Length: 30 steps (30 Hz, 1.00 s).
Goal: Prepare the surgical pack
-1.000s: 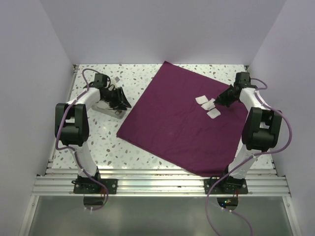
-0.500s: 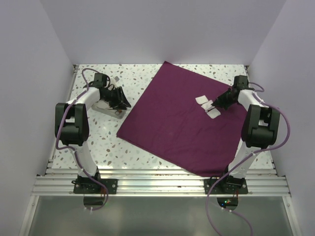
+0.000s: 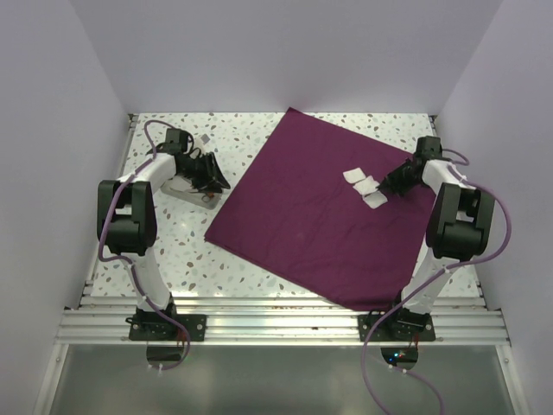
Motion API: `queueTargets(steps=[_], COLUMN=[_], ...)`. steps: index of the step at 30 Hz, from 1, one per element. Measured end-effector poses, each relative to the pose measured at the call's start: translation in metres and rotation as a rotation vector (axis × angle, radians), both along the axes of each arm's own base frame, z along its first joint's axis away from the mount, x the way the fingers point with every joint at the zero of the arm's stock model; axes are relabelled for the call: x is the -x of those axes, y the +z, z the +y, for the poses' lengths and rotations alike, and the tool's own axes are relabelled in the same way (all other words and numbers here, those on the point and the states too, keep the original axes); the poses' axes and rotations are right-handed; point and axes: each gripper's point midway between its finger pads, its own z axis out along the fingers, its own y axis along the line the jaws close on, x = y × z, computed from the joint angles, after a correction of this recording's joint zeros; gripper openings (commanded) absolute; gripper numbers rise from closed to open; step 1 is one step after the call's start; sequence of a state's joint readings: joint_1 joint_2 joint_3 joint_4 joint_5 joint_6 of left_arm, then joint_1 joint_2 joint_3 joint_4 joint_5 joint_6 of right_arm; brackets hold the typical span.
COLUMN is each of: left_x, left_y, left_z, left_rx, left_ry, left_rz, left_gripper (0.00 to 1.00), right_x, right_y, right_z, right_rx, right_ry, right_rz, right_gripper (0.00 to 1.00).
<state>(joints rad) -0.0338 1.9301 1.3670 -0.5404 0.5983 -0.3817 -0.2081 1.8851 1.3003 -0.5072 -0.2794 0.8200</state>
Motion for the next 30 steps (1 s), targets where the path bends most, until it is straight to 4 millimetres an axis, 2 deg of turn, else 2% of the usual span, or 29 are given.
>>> queueTargets(steps=[8, 17, 30], left_x=[0.0, 0.0, 0.0], left_y=[0.0, 0.0, 0.0], left_z=[0.0, 0.0, 0.0], left_rx=[0.0, 0.0, 0.0], left_ry=[0.0, 0.001, 0.001], left_rz=[0.0, 0.0, 0.0], left_gripper=[0.43, 0.43, 0.43], right_x=[0.012, 0.025, 0.023], right_y=[-0.02, -0.034, -0.038], right_z=[-0.007, -0.014, -0.02], right_rx=[0.034, 0.077, 0.111], right_ry=[0.032, 0.073, 0.112], right_rz=[0.067, 0.122, 0.133], right_gripper=[0.02, 0.02, 0.05])
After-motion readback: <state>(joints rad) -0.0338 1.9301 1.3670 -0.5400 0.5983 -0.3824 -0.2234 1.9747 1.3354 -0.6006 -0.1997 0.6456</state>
